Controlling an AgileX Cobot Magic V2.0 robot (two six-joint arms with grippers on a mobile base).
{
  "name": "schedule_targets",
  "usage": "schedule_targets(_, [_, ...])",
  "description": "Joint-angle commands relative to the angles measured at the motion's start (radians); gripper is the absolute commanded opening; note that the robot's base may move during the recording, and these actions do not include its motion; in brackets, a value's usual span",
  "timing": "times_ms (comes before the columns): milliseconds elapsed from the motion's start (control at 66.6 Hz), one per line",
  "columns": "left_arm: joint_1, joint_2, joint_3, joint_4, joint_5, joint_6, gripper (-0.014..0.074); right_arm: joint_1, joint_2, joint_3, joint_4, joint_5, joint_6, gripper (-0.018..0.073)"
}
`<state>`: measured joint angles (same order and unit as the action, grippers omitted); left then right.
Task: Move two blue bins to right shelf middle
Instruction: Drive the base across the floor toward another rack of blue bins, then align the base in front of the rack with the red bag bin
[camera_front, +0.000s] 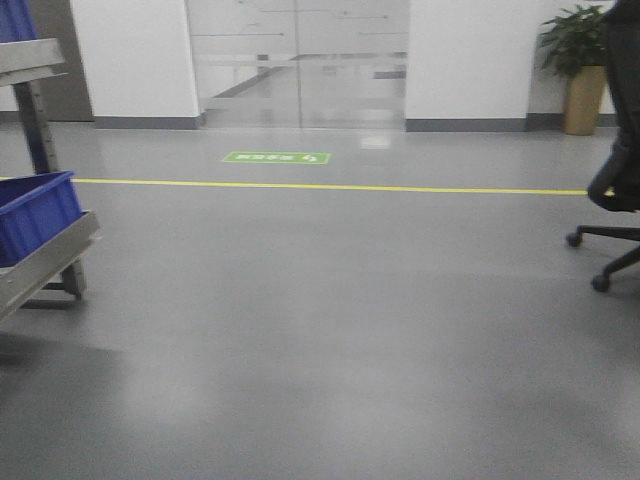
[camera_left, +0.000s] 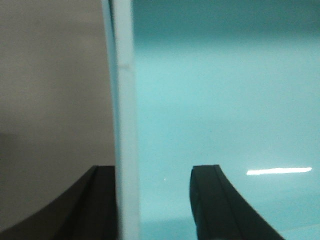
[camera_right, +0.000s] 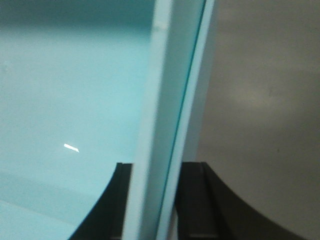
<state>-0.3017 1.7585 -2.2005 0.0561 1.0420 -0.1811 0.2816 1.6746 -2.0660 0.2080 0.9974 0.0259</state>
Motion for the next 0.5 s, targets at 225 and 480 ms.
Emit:
schedule_targets(225, [-0.011,-0.028,-0.016,-0.047,-0.065,0.039,-0.0111,0.004,-0.018,-0.018,0.033,-0.101,-0.002,-0.0154])
schedule_targets(480, [-0.011,-0.028,-0.016,-0.047,-0.065,0.039,-0.0111,0.004,-0.018,-0.018,0.033,-0.101,-0.002,-0.0154])
